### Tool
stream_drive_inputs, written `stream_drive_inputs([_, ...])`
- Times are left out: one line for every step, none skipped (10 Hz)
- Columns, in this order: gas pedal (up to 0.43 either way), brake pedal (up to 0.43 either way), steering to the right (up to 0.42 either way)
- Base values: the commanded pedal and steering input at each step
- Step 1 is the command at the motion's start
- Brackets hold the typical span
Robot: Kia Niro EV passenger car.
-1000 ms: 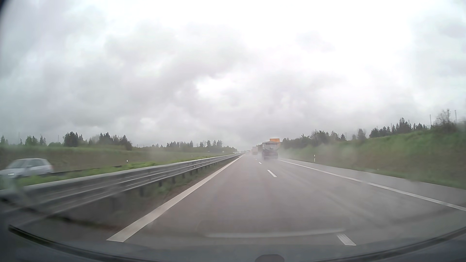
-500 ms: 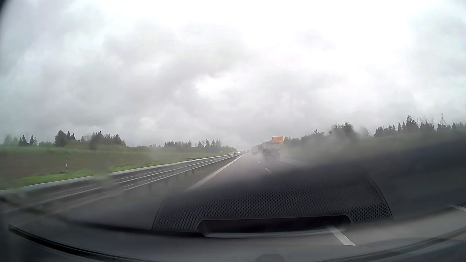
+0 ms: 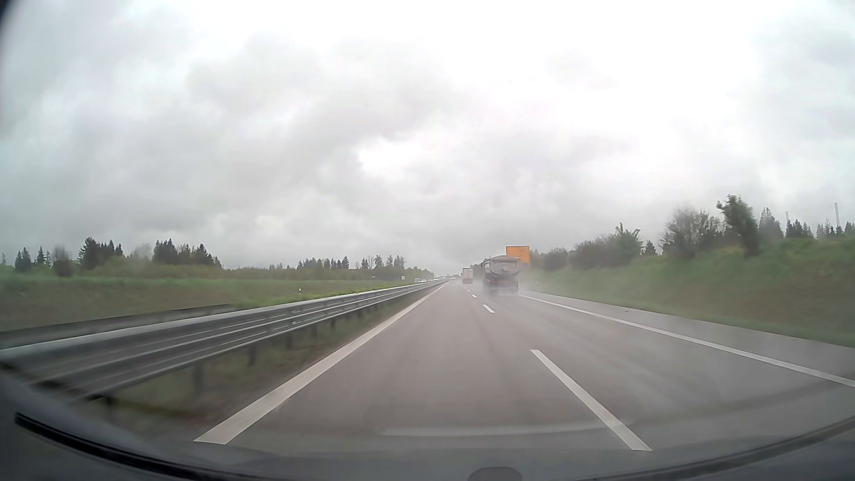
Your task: Follow the waypoints while adhering to traffic rules and regulations
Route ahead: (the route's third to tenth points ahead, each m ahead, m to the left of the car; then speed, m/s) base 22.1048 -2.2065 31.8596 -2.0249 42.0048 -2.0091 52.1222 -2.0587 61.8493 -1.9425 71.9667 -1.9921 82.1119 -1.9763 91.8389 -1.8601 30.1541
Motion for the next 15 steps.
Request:
stream_drive_inputs([0.220, 0.000, -0.001])
stream_drive_inputs([0.240, 0.000, -0.001])
stream_drive_inputs([0.260, 0.000, -0.001])
stream_drive_inputs([0.260, 0.000, -0.001])
stream_drive_inputs([0.260, 0.000, -0.001])
stream_drive_inputs([0.260, 0.000, -0.001])
stream_drive_inputs([0.260, 0.000, -0.001])
stream_drive_inputs([0.260, 0.000, -0.001])
stream_drive_inputs([0.260, 0.000, -0.001])
stream_drive_inputs([0.260, 0.000, -0.001])
stream_drive_inputs([0.260, 0.000, -0.001])
stream_drive_inputs([0.260, 0.000, -0.001])
stream_drive_inputs([0.260, 0.000, -0.001])
stream_drive_inputs([0.260, 0.000, -0.001])
stream_drive_inputs([0.248, 0.000, -0.001])
